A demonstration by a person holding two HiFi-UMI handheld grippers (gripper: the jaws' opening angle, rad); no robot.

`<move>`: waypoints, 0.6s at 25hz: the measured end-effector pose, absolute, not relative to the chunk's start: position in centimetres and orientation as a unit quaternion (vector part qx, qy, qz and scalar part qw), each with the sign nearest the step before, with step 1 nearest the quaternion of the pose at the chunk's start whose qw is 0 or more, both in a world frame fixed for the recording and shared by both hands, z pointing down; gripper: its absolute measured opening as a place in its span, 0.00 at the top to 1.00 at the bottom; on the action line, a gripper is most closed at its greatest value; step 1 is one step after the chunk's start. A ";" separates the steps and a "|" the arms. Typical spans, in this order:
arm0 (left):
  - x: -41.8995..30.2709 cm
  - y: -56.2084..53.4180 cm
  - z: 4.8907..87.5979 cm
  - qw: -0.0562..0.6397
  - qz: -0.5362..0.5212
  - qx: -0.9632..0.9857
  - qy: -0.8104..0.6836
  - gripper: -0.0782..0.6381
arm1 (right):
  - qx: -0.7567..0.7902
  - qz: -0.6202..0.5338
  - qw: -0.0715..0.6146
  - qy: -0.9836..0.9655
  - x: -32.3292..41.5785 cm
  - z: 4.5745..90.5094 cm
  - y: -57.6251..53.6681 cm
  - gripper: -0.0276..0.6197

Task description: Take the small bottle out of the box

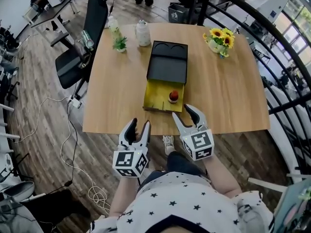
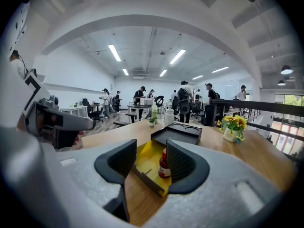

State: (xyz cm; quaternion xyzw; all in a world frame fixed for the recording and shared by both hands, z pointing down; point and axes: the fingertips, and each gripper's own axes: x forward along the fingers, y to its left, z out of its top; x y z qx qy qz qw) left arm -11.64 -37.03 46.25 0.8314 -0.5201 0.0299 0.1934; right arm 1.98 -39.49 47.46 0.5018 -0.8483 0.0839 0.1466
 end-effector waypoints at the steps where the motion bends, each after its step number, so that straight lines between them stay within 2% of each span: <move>1: -11.5 -37.7 46.4 0.195 0.032 0.831 -0.520 0.64 | 0.501 0.085 0.150 -0.848 2.0 47.8 -40.2 0.68; 15: -10.5 -45.2 49.4 0.226 0.054 0.817 -0.528 0.64 | 0.477 0.111 0.212 -0.846 2.2 54.0 -47.3 0.68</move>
